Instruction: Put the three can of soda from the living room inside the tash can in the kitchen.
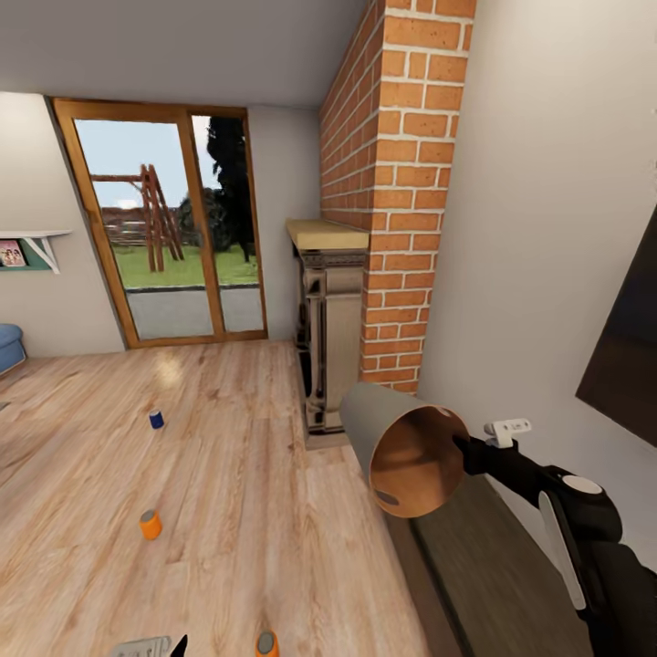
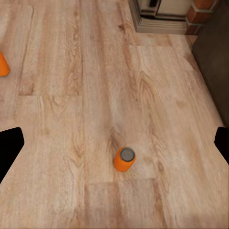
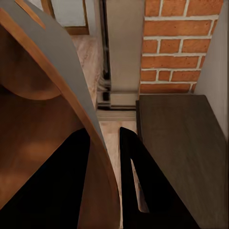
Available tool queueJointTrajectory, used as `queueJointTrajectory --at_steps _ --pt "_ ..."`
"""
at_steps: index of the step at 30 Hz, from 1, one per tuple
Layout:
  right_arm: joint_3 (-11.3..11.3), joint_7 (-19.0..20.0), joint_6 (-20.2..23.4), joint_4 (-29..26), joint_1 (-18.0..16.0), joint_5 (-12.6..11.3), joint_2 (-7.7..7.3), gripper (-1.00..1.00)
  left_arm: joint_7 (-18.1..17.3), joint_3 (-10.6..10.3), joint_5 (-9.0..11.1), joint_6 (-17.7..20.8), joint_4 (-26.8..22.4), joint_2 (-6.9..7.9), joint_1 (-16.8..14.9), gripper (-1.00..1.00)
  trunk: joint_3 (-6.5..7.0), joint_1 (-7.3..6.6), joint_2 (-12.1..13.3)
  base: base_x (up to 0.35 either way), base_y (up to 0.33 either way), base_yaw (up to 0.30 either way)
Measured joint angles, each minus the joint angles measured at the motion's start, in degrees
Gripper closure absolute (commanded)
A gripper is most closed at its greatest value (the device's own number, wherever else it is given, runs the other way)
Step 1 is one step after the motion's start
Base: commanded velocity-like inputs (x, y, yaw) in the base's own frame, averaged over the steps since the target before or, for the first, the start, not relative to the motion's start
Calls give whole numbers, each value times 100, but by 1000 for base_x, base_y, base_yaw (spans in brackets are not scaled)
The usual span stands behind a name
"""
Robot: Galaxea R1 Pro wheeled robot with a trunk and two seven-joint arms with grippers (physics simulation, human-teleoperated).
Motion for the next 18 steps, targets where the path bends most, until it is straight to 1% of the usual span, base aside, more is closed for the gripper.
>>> queueJointTrajectory --at_steps 3,6,7,8,9,10,11,14,18 --pt "25 2 10 -1 -4 -29 3 100 23 0 0 -1 -1 0 0 -100 0 0 0 194 -240 0" --pt "32 -2 -2 0 -6 13 6 100 31 0 0 -4 -6 0 0 -100 0 0 0 164 -190 0" --pt "39 -4 -7 0 -6 35 7 100 34 0 2 -5 -9 0 0 -100 0 0 0 49 -56 0" --pt "105 -8 -17 5 -4 76 5 100 37 0 6 -6 -27 4 3 -100 0 0 0 39 -44 0" --pt "130 2 15 29 -2 -18 5 100 37 0 5 -6 -37 5 4 -100 0 0 0 25 -28 0" --pt "156 3 19 1 0 -46 7 100 38 0 5 -7 -56 6 6 -100 0 0 0 20 -23 0" --pt "164 4 17 -3 -1 -64 8 100 38 0 6 -7 -62 7 6 -100 0 0 0 13 -15 0" --pt "184 -3 -6 0 1 27 6 100 39 0 8 -7 -83 8 8 -100 0 0 0 7 -8 0" --pt "197 -3 4 -1 2 -12 8 100 39 0 8 -7 -91 8 8 -100 0 0 0 6 -4 0"
